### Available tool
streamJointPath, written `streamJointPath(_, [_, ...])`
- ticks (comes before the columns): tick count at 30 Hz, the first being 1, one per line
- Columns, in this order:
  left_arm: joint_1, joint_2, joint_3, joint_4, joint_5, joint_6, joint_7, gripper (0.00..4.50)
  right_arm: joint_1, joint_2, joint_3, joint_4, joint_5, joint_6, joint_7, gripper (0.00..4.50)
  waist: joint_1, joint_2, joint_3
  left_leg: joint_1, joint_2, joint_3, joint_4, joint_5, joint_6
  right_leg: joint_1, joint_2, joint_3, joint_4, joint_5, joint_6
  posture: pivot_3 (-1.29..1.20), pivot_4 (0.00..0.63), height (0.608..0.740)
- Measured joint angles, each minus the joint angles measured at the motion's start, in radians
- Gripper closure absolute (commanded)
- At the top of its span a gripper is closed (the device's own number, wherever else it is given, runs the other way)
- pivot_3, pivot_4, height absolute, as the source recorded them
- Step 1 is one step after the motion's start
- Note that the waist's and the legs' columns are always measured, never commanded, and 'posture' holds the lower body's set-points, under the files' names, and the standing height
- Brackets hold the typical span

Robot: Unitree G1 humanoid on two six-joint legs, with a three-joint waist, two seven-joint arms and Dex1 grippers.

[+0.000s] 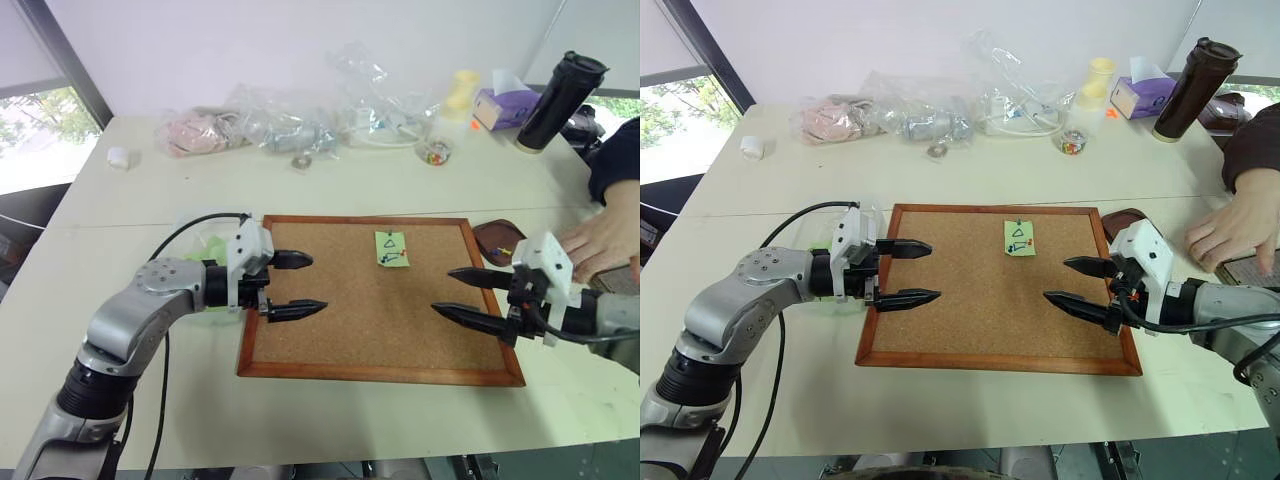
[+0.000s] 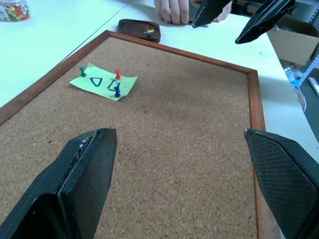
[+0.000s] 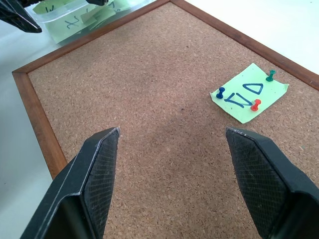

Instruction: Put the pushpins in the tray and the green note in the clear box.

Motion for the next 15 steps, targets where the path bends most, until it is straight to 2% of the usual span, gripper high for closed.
streamJointPath(15, [0.006, 0.005, 0.015, -0.002, -0.008, 0.022, 0.022, 0.02, -0.035, 0.005, 0.046, 0.024, -0.028, -0.008, 0.014, 1.04, 0.0, 0.0, 0.0, 0.0, 0.0, 0.0, 0.0, 0.0, 0.0, 0.0, 0.0, 0.0, 0.0, 0.0, 0.0, 0.0, 0.15, 0.74])
